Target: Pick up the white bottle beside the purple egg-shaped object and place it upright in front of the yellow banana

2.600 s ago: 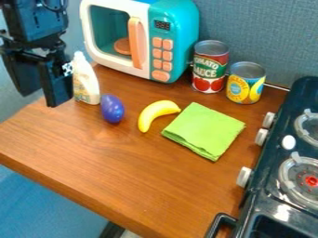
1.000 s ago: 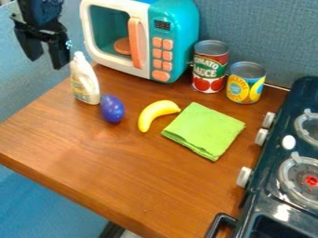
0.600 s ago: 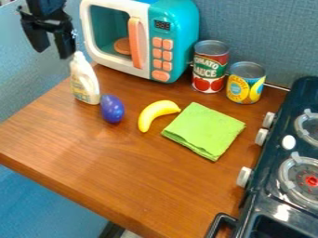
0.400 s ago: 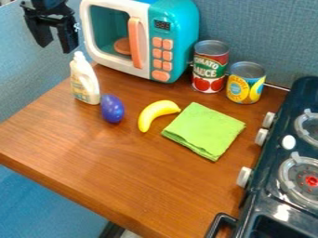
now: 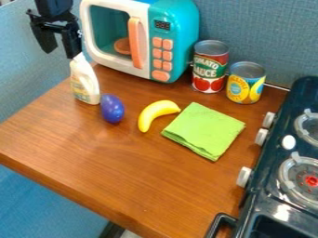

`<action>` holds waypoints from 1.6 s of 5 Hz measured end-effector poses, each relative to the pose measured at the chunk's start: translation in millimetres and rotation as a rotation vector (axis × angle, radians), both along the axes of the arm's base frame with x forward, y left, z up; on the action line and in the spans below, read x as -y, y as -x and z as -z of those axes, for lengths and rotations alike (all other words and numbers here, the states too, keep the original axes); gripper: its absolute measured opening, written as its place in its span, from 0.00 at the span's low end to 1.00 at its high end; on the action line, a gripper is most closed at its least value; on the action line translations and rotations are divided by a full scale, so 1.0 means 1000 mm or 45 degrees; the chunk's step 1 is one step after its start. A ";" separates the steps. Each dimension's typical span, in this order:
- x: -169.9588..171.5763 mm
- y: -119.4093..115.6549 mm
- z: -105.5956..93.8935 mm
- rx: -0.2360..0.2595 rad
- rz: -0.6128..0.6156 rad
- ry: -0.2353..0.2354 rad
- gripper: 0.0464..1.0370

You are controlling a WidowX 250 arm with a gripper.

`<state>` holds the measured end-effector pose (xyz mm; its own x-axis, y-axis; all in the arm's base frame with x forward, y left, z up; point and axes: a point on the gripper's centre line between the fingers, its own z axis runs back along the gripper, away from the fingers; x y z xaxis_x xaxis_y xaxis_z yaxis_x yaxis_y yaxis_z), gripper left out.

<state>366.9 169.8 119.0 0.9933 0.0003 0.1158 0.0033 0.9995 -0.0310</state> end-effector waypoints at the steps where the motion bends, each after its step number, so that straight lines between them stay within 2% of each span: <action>1: -0.003 -0.001 0.010 -0.039 -0.005 -0.015 0.96; 5: 0.016 -0.013 0.016 -0.073 0.037 -0.029 0.96; 6: 0.022 -0.019 0.023 -0.111 0.054 -0.049 0.96; 7: 0.021 -0.022 0.026 -0.134 0.041 -0.064 0.91; 8: 0.018 -0.026 0.025 -0.155 0.023 -0.088 0.65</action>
